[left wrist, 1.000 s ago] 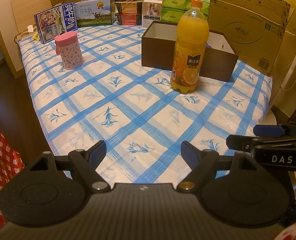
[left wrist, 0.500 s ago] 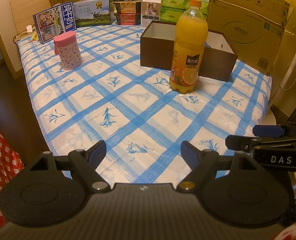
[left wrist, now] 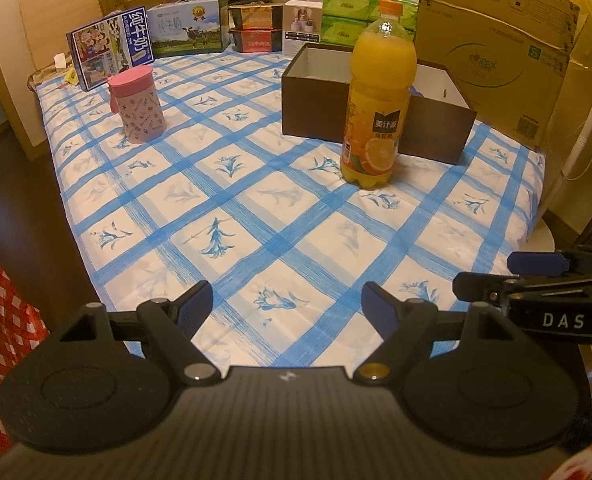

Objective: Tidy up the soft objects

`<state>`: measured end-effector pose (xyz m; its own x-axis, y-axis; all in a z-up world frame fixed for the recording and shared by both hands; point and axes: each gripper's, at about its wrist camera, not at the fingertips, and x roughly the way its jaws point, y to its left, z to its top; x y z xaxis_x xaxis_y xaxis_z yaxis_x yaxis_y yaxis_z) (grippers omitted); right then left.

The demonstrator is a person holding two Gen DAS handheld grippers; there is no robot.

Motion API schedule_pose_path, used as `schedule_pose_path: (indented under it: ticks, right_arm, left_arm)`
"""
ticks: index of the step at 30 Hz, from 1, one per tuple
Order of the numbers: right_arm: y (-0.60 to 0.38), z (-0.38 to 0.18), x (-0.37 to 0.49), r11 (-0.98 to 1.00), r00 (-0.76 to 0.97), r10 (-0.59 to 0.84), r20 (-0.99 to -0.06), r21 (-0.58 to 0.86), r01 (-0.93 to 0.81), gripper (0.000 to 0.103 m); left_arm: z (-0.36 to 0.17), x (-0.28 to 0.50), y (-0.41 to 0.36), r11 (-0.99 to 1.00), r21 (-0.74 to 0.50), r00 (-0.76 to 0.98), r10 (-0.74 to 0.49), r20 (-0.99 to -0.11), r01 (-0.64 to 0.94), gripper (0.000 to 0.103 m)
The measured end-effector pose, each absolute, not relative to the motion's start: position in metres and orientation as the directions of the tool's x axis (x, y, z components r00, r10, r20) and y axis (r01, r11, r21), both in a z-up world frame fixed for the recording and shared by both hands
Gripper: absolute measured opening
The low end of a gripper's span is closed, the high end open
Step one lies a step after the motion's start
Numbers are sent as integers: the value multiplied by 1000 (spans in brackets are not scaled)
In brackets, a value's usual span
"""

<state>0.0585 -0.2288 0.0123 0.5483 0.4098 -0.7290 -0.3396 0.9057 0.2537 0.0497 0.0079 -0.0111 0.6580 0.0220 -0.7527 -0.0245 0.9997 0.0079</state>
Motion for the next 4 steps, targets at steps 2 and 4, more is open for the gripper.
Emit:
schedule_pose_path:
  ticks: [2, 4]
  right_arm:
    - [-229, 12, 58, 906, 548, 410, -729, 254, -339, 72]
    - [-229, 12, 59, 907, 549, 407, -730, 251, -339, 72]
  left_arm:
    - [-10, 53, 6, 1000, 8, 657, 21, -753, -23, 79]
    - [-10, 55, 8, 1000, -2, 652, 14, -759, -24, 79]
